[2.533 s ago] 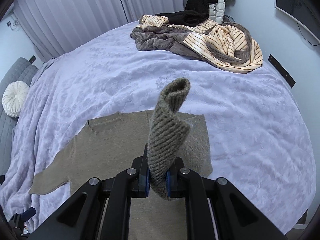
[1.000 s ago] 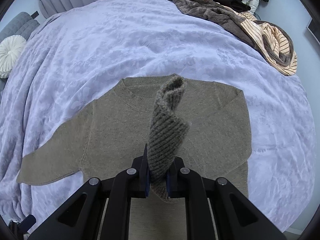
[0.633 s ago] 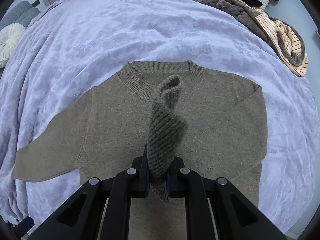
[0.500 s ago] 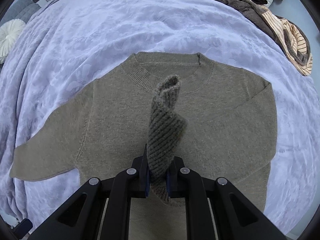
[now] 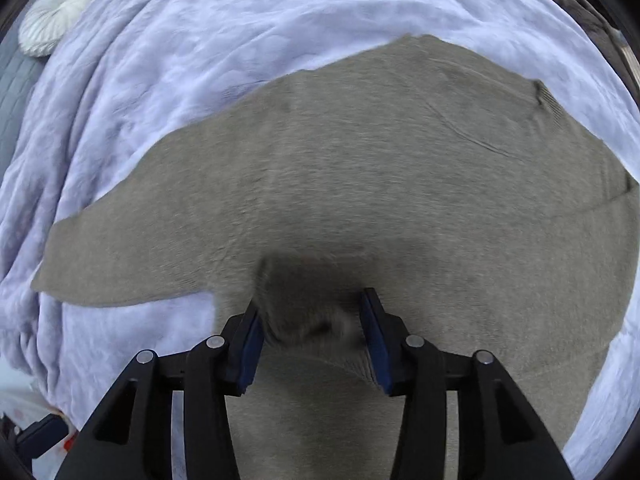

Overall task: Fold small clothes
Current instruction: 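Lay the sleeve on the sweater body and open the right gripper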

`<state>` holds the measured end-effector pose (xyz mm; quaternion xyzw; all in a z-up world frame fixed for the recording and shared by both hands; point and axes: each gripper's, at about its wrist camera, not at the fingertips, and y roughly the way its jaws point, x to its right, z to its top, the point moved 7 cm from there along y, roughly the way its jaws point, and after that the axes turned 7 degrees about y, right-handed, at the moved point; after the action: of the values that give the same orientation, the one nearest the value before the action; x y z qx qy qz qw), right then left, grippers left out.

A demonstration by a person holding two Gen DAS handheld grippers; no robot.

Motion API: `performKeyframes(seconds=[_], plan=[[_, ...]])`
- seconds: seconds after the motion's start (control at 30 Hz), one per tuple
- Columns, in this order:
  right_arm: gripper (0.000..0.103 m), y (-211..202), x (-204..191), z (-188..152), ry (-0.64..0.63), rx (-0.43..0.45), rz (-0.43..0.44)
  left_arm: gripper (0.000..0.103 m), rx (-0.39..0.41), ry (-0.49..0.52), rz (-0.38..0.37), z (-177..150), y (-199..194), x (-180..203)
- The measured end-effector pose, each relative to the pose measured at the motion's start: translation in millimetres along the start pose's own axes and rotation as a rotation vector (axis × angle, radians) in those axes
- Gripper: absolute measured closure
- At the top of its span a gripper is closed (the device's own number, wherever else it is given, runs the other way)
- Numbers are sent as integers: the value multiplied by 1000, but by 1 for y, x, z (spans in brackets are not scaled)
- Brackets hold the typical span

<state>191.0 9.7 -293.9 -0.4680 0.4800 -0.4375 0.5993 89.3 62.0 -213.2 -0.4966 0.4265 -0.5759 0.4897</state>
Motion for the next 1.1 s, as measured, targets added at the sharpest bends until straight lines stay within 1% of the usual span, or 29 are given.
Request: performKeyframes(seconds=[0.07, 0.13, 0.23, 0.33, 0.4, 0.43, 0.47, 0.53, 0.6, 0.7, 0.8, 0.83, 0.9, 0.93, 1.0, 1.03, 1.1], plan=[[53, -6, -5, 0, -30, 20, 3, 0, -7, 3, -2, 0, 2, 1], [53, -13, 1, 1, -23, 42, 0, 0, -13, 11, 4, 1, 5, 3], [53, -26, 25, 1, 41, 78, 0, 0, -14, 21, 2, 2, 6, 7], [53, -41, 61, 0, 126, 121, -12, 0, -27, 23, -4, 2, 10, 12], [51, -41, 86, -3, 173, 121, -68, 0, -35, 23, -7, 2, 13, 13], [50, -35, 100, -7, 183, 100, -133, 0, -37, 22, -7, 2, 14, 14], [50, -30, 109, -10, 189, 80, -167, 0, -39, 21, -6, 2, 15, 14], [50, -15, 117, -16, 201, 40, -188, 0, -39, 21, 3, 2, 15, 14], [50, -2, 113, -18, 189, 11, -197, 0, -40, 18, 15, 2, 15, 13], [50, 17, 88, -18, 131, -36, -180, 0, -44, 9, 28, 2, 15, 8], [49, 27, 56, -15, 13, -55, -217, 0, -43, 1, 37, 1, 14, 4], [49, 26, 46, -13, -24, -50, -211, 0, -40, -4, 39, 1, 13, 3], [49, 19, 28, -9, -64, -42, -132, 0, -36, -15, 34, 1, 12, 0], [49, 12, 24, -10, -73, -31, -104, 0, -34, -20, 31, 0, 11, 0], [49, -1, 26, -5, -70, 24, -149, 0, -30, -25, 30, -1, 10, -2], [49, -4, 33, -3, -41, 37, -166, 0, -27, -28, 29, -2, 9, -3], [49, -4, 49, 0, 26, 28, -191, 0, -27, -36, 31, -3, 9, -6]])
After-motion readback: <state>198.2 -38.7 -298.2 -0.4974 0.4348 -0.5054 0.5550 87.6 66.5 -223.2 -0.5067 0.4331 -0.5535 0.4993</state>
